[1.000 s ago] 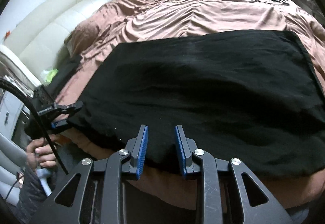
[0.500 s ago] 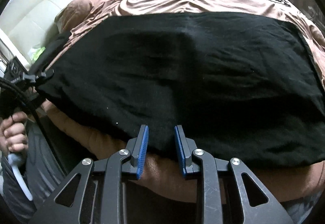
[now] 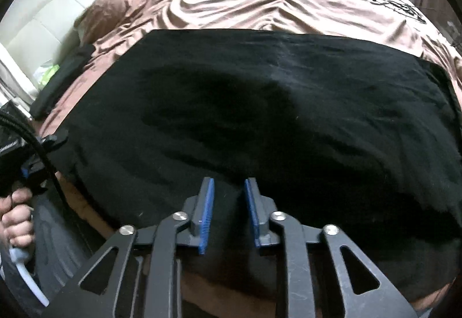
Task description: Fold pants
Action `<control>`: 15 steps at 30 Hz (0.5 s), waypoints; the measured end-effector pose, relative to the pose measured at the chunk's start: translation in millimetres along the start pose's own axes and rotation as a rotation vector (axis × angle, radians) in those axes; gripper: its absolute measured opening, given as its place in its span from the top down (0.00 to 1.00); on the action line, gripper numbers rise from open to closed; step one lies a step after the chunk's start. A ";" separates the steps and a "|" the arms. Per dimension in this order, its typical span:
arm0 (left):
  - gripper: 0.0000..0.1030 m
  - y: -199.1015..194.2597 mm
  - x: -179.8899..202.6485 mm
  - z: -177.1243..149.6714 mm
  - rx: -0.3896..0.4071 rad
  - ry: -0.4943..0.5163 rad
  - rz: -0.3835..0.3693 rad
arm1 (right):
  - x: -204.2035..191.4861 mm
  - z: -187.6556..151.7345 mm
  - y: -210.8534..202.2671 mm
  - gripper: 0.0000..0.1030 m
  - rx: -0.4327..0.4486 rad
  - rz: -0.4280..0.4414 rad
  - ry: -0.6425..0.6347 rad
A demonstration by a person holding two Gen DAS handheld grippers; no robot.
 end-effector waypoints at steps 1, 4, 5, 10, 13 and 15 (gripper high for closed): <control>0.73 2.7 -2.8 0.3 -0.011 -0.007 0.016 | 0.7 3.7 3.3 0.96 -0.008 -0.014 -0.003; 0.73 5.9 -5.4 2.4 -0.017 -0.024 0.025 | 4.1 16.7 10.6 0.99 -0.021 -0.014 0.021; 0.73 6.0 -5.4 2.8 -0.016 -0.025 0.025 | 4.5 21.0 12.8 1.00 -0.020 -0.016 0.028; 0.71 9.7 -6.4 6.0 -0.012 -0.034 0.041 | 7.1 39.3 24.5 1.00 -0.028 -0.042 0.056; 0.70 13.4 -7.9 10.1 -0.012 -0.047 0.036 | 8.1 52.3 32.6 1.00 -0.038 -0.036 0.068; 0.69 15.7 -8.1 12.2 -0.012 -0.045 0.040 | 11.0 61.9 38.9 1.00 -0.049 -0.027 0.082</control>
Point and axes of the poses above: each gripper's, at about its wrist camera, not at the fingertips, and y roughly the way its jaws point, x to its right, z to its top, the point moved 5 cm from there along y, roughly the way its jaws point, and after that the axes turned 14 degrees about -z, right-handed, at the moved point
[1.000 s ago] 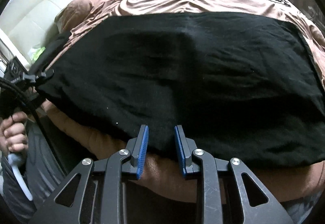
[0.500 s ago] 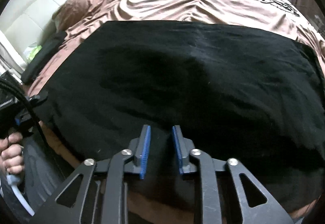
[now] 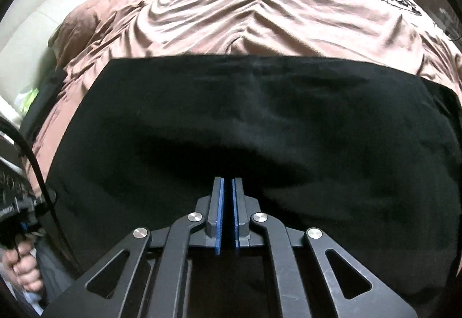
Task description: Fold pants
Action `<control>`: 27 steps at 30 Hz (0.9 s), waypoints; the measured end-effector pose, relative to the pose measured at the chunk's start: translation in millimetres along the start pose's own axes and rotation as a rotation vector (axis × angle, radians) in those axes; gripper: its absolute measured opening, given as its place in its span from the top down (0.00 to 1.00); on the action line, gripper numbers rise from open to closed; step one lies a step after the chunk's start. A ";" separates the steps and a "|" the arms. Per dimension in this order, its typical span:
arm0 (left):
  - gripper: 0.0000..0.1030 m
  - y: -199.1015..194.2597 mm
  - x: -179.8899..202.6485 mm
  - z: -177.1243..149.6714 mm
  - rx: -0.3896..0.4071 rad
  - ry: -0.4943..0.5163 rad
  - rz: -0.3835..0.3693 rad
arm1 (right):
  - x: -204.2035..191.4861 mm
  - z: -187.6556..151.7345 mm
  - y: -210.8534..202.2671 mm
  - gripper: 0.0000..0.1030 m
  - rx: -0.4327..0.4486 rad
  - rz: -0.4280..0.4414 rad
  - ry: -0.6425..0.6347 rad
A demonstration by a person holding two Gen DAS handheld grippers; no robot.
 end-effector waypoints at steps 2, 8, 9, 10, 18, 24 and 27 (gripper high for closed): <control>0.69 2.2 0.8 1.9 -0.003 0.007 0.004 | 1.6 9.6 5.5 1.00 -0.011 0.004 0.011; 0.69 6.1 2.0 3.8 -0.002 0.008 -0.001 | 4.4 38.9 27.4 1.00 -0.041 -0.010 0.028; 0.69 6.6 2.3 3.8 -0.002 0.011 0.002 | 4.2 43.6 33.2 1.00 -0.047 -0.015 0.030; 0.69 6.9 2.3 3.8 -0.001 0.012 0.003 | 3.3 48.5 37.3 1.00 -0.048 -0.021 0.029; 0.69 6.2 0.4 4.0 -0.004 0.009 -0.003 | -2.6 82.2 66.6 1.00 -0.053 -0.066 0.030; 0.69 5.1 0.4 3.5 0.001 0.009 -0.003 | -6.6 84.8 69.9 1.00 -0.063 -0.073 0.020; 0.69 4.6 0.3 2.8 0.002 0.010 -0.001 | -5.1 73.1 61.8 1.00 -0.061 -0.056 0.017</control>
Point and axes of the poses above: each gripper's, at about its wrist camera, not at the fingertips, and y roughly the way its jaws point, x to its right, z to its top, the point moved 5 cm from there along y, roughly the way its jaws point, and after that the axes turned 14 degrees about -z, right-handed, at the moved point
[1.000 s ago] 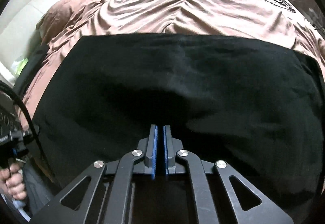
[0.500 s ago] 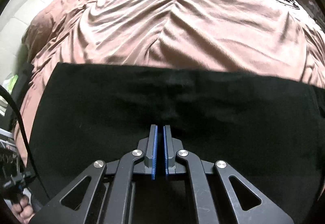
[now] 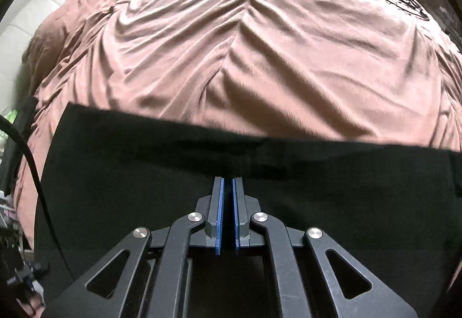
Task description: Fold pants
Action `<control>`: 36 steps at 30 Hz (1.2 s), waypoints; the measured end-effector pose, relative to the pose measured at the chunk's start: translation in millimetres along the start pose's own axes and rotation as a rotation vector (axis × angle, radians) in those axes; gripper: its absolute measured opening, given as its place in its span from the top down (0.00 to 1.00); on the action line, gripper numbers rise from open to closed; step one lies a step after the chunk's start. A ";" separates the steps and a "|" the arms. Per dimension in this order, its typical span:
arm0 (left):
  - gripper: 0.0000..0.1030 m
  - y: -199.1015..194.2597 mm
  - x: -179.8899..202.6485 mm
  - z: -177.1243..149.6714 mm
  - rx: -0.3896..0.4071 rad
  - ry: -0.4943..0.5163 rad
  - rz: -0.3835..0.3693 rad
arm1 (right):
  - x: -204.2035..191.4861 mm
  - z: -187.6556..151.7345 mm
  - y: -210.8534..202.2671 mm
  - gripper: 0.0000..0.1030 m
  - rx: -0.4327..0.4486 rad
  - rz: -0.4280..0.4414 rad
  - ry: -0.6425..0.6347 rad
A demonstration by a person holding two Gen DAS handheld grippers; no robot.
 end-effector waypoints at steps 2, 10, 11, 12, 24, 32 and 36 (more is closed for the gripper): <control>0.69 -0.2 0.2 -0.8 0.001 0.001 0.002 | 2.1 -9.7 -7.5 1.00 -0.002 0.015 0.005; 0.69 -1.7 -2.3 -2.6 0.007 -0.006 -0.008 | -1.9 -56.4 -39.2 0.99 0.001 0.089 0.005; 0.69 -1.9 -2.6 -2.6 0.004 -0.006 -0.009 | -1.9 -61.7 -42.0 0.99 0.000 0.098 0.004; 0.69 -2.0 -2.2 -2.2 0.002 -0.007 -0.011 | -0.3 -68.9 -45.9 0.99 -0.001 0.112 0.002; 0.76 -3.3 1.1 -1.8 0.004 -0.020 -0.039 | 9.8 -143.1 -82.8 0.99 0.043 0.094 0.074; 0.85 -6.9 25.5 -3.2 0.022 0.070 -0.022 | 23.2 -173.7 -104.0 0.99 0.041 0.148 0.104; 0.86 -7.4 44.1 -2.3 0.038 0.068 -0.043 | 32.0 -167.5 -110.9 0.99 0.063 0.149 0.109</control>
Point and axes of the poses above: each gripper's, at about its wrist camera, not at the fingertips, and y roughly the way its jaws point, x to its right, z to its top, the point moved 5 cm from there along y, roughly the way its jaws point, and after that the axes turned 14 degrees about -z, right-handed, at the moved point
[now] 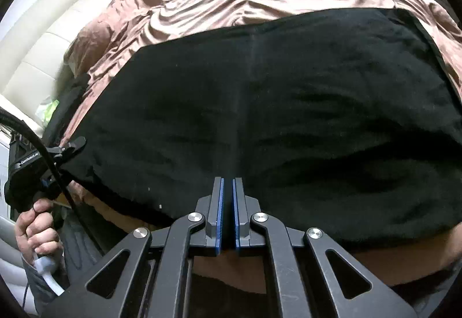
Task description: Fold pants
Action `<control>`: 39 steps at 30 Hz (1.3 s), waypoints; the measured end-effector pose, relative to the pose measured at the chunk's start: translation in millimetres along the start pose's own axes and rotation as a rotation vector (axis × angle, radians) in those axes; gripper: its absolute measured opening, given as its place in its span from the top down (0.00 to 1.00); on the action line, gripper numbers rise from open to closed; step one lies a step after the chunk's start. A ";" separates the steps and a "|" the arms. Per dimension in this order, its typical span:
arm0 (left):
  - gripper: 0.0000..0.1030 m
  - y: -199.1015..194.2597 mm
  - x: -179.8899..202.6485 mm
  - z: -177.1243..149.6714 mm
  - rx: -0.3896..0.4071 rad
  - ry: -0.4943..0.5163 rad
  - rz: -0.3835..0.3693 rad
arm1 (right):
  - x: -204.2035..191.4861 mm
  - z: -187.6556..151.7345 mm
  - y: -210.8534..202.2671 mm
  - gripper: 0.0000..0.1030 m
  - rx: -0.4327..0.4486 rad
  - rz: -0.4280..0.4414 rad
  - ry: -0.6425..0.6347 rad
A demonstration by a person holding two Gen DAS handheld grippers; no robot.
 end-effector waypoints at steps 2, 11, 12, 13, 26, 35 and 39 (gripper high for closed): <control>0.86 1.3 13.7 2.7 -0.002 0.029 0.012 | 0.4 3.8 1.1 0.99 0.005 0.021 0.013; 0.87 21.4 92.9 4.5 -0.030 0.165 -0.020 | 11.1 -12.9 16.9 0.99 -0.036 0.159 0.068; 0.87 24.8 101.6 4.6 -0.032 0.179 -0.028 | 15.9 -15.1 14.3 0.99 -0.041 0.172 0.074; 0.87 30.3 115.0 4.3 -0.038 0.199 -0.039 | 23.0 -15.8 11.0 0.99 -0.040 0.175 0.080; 0.87 89.7 207.8 -21.0 -0.124 0.357 -0.091 | 131.1 -20.9 -55.1 0.74 0.130 0.164 0.228; 0.87 141.0 249.4 -50.7 -0.218 0.429 -0.102 | 191.3 -46.7 -88.8 0.48 0.205 0.166 0.341; 0.87 163.5 258.8 -65.4 -0.256 0.449 -0.103 | 209.8 -57.5 -100.4 0.48 0.229 0.152 0.374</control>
Point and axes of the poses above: each gripper's, at about its wrist camera, not at the fingertips, and y roughly the way its jaws point, x to its right, z to its top, the point moved 5 cm from there along y, roughly the way its jaws point, and after that the axes turned 14 degrees about -z, right-handed, at the moved point
